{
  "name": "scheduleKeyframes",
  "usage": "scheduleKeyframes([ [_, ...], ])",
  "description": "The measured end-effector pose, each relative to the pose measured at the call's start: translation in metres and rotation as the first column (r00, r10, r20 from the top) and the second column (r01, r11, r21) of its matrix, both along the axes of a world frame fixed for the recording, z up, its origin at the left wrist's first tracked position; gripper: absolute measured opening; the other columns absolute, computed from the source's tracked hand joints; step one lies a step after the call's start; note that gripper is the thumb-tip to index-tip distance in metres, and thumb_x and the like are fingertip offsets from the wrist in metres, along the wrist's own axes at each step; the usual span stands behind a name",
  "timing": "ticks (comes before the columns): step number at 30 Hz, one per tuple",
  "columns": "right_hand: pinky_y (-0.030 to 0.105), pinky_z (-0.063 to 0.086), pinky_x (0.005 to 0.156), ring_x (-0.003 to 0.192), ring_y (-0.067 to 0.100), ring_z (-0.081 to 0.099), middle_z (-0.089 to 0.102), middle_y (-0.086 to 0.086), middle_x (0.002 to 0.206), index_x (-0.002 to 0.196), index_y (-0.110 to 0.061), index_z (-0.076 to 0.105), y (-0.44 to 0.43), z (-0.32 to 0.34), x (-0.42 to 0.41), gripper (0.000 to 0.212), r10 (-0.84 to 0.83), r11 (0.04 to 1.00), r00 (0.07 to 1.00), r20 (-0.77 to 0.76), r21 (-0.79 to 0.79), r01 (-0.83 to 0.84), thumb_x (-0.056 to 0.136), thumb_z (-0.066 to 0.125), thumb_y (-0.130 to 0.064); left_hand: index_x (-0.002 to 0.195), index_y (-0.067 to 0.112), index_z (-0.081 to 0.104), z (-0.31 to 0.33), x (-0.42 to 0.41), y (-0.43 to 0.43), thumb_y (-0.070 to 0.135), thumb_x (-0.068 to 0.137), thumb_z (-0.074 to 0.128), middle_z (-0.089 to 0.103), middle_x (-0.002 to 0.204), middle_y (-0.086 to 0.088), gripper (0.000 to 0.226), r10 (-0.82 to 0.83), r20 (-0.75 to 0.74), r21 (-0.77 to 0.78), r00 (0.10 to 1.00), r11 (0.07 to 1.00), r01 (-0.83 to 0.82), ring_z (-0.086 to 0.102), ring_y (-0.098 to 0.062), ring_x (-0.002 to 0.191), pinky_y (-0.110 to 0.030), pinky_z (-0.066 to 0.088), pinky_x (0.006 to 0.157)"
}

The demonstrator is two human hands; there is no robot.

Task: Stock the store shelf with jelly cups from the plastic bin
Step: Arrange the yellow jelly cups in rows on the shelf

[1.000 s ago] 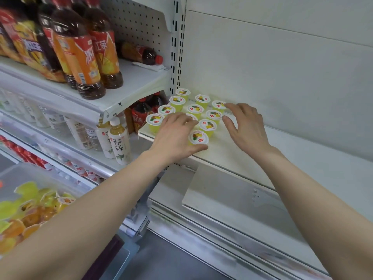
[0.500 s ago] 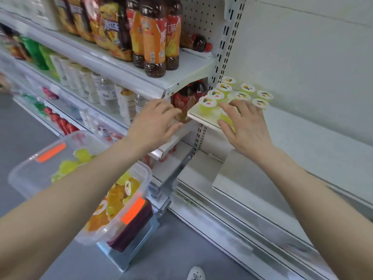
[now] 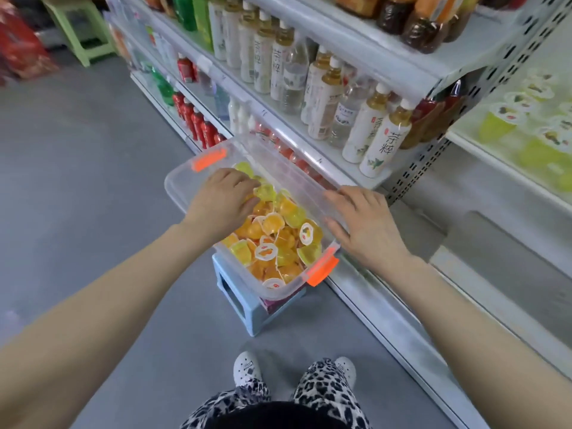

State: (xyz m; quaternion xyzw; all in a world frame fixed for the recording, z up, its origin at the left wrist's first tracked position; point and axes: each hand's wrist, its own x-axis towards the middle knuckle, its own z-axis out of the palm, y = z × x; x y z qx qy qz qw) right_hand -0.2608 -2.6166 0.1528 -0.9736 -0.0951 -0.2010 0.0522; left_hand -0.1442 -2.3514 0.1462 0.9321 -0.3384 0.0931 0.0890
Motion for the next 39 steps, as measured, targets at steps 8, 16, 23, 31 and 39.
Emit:
scheduleKeyframes([
  [8, 0.043, 0.045, 0.087, 0.102, 0.032, 0.061, 0.064, 0.006, 0.11, 0.125, -0.02, 0.061, 0.068, -0.073, 0.039, 0.045, 0.112, 0.993, 0.902, -0.416, 0.019, -0.115, 0.086, 0.053, -0.043, 0.109, 0.01, 0.072, -0.074, 0.002, 0.066, 0.039, 0.091, 0.034, 0.069, 0.099, -0.011, 0.051, 0.223, -0.203, 0.005, 0.953, 0.974, -0.227, 0.058, -0.035, 0.102, -0.039, 0.044, 0.097],
  [16, 0.046, 0.043, 0.092, 0.115, 0.038, 0.05, 0.053, 0.013, 0.129, 0.138, -0.015, 0.05, 0.065, -0.113, 0.111, 0.064, 0.027, 0.984, 0.837, -0.547, -0.131, -0.118, 0.076, 0.065, -0.004, 0.093, 0.008, 0.076, -0.095, 0.001, 0.067, 0.023, 0.094, 0.037, 0.071, 0.09, -0.007, 0.042, 0.256, -0.088, -0.077, 0.963, 0.962, -0.263, 0.056, -0.03, 0.1, -0.036, 0.041, 0.097],
  [23, 0.044, 0.045, 0.086, 0.107, 0.038, 0.049, 0.058, 0.018, 0.117, 0.117, -0.007, 0.062, 0.055, -0.12, 0.151, 0.042, 0.007, 0.925, 0.853, -0.521, -0.321, -0.204, 0.077, 0.062, 0.004, 0.087, 0.012, 0.077, -0.098, 0.002, 0.063, 0.019, 0.09, 0.041, 0.069, 0.082, -0.005, 0.037, 0.279, -0.02, -0.083, 0.96, 0.957, -0.279, 0.055, -0.028, 0.094, -0.03, 0.039, 0.096],
  [31, 0.036, 0.04, 0.089, 0.113, 0.03, 0.043, 0.057, 0.007, 0.12, 0.118, -0.014, 0.061, 0.057, -0.108, 0.17, 0.039, -0.003, 0.912, 0.803, -0.596, -0.332, -0.243, 0.08, 0.061, -0.008, 0.12, 0.029, 0.063, -0.064, 0.021, 0.03, 0.042, 0.098, 0.034, 0.068, 0.109, 0.002, 0.039, 0.275, -0.317, 0.408, 0.908, 0.904, -0.131, 0.059, -0.024, 0.105, -0.034, 0.035, 0.103],
  [39, 0.04, 0.043, 0.089, 0.114, 0.031, 0.05, 0.049, 0.013, 0.133, 0.14, -0.014, 0.045, 0.061, -0.111, 0.191, 0.049, 0.014, 0.944, 0.736, -0.677, -0.235, -0.233, 0.091, 0.045, -0.01, 0.137, 0.033, 0.049, -0.076, 0.023, -0.017, 0.053, 0.084, 0.065, 0.059, 0.123, 0.006, 0.059, 0.339, -0.592, 0.622, 0.731, 0.769, 0.148, 0.059, -0.022, 0.109, -0.032, 0.049, 0.076],
])
